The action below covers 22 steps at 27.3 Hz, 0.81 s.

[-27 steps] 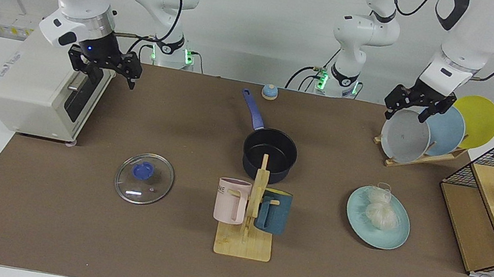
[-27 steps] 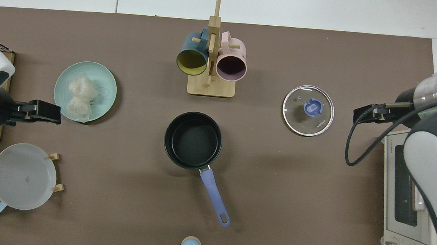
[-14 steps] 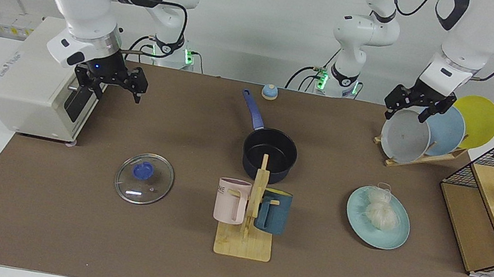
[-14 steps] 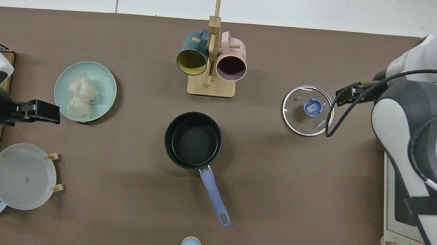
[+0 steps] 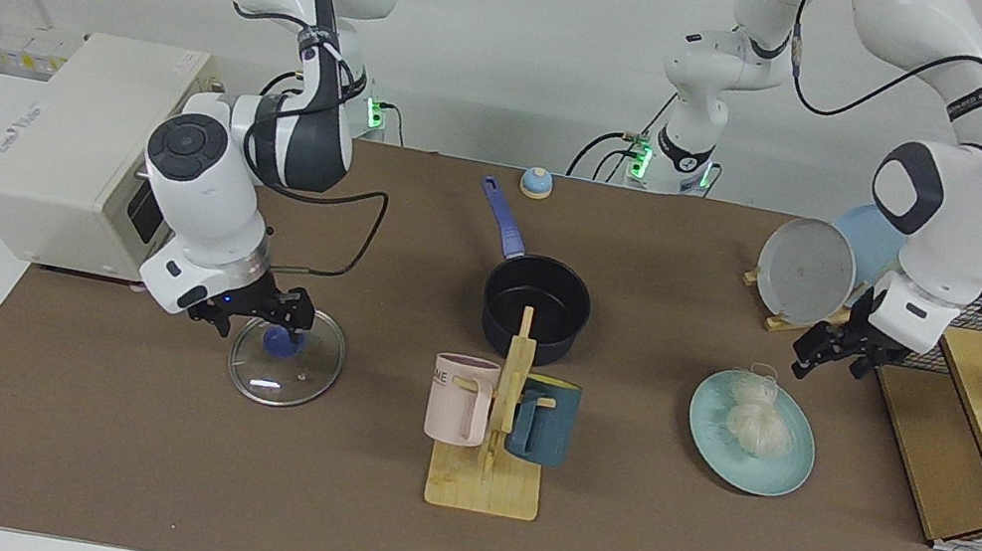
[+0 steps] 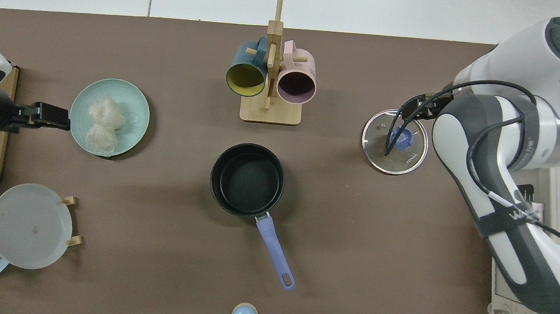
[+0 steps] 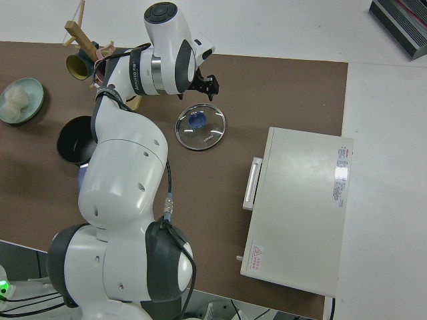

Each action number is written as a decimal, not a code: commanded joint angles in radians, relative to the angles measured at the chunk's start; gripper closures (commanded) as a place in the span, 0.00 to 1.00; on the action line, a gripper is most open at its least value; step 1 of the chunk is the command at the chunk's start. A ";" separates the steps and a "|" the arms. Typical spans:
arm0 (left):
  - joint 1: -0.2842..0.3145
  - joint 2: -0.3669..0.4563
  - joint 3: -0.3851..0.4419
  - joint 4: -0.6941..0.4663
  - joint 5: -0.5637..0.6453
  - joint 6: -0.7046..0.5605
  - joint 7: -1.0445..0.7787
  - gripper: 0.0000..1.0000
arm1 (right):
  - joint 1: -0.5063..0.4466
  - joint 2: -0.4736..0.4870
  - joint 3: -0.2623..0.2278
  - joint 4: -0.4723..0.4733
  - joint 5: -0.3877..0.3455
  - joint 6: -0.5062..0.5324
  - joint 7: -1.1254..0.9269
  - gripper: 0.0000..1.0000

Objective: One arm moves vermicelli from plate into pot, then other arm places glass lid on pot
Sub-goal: 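Reach the right gripper to the glass lid and grasp its blue knob, then lift the lid with the right gripper while the left gripper grasps vermicelli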

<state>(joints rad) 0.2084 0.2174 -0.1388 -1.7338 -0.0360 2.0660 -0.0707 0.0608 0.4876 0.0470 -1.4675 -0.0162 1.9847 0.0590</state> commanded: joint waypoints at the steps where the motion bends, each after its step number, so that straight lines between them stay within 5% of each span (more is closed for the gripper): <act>1: -0.014 0.091 -0.005 0.026 -0.004 0.085 -0.086 0.00 | -0.044 0.016 0.074 -0.051 -0.062 0.068 0.073 0.00; 9: -0.027 0.211 -0.025 0.019 0.082 0.187 -0.130 0.00 | -0.044 0.022 0.085 -0.146 -0.079 0.163 0.073 0.00; 22: -0.046 0.214 -0.027 -0.052 0.100 0.183 -0.113 0.00 | -0.042 0.016 0.083 -0.203 -0.094 0.154 0.038 0.00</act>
<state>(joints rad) 0.1665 0.4503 -0.1711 -1.7484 0.0270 2.2463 -0.1784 0.0375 0.5237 0.1122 -1.6318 -0.0965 2.1320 0.1093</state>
